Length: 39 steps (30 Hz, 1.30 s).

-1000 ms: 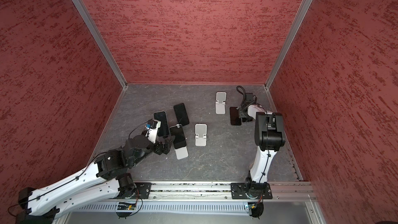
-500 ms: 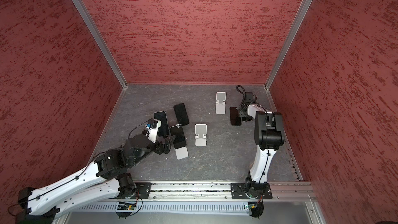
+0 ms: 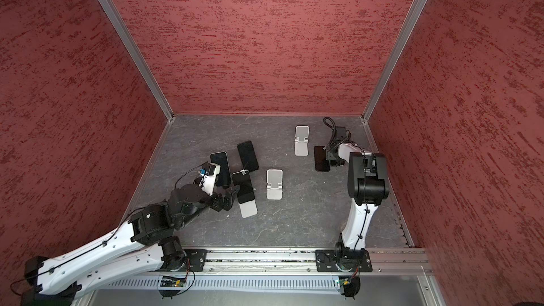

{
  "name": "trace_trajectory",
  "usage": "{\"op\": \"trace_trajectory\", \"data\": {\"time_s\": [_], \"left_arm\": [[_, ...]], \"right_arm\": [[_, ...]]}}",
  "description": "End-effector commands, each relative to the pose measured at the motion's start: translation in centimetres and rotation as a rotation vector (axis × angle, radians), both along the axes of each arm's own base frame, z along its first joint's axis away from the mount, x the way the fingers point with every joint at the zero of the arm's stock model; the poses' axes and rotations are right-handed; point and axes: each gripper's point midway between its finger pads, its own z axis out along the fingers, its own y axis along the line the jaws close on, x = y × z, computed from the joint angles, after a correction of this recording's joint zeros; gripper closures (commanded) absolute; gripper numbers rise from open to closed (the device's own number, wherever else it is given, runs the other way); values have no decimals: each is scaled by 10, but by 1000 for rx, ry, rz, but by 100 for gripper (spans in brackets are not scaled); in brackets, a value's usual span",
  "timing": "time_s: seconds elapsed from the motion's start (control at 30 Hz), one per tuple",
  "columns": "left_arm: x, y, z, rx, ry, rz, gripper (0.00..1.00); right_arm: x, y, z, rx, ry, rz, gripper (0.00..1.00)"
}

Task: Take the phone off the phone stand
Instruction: 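Open the right gripper and release the pink-edged phone on the table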

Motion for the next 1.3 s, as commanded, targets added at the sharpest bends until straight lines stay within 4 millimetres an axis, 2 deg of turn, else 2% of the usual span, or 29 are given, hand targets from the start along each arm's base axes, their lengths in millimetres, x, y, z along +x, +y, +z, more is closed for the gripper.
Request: {"op": "trace_trajectory", "data": {"time_s": [0.0,0.73,1.27], "left_arm": [[-1,-1,16,-31,-29,-15,0],[0,-2,28,-38,-48,-21,1],[4,-11,26,-8,-42,-34,0]], "right_arm": [[-43,6,-46,56,206,11,25],[-51,7,-53,171,324,0,21],[-62,-1,-54,131,347,-50,10]]}}
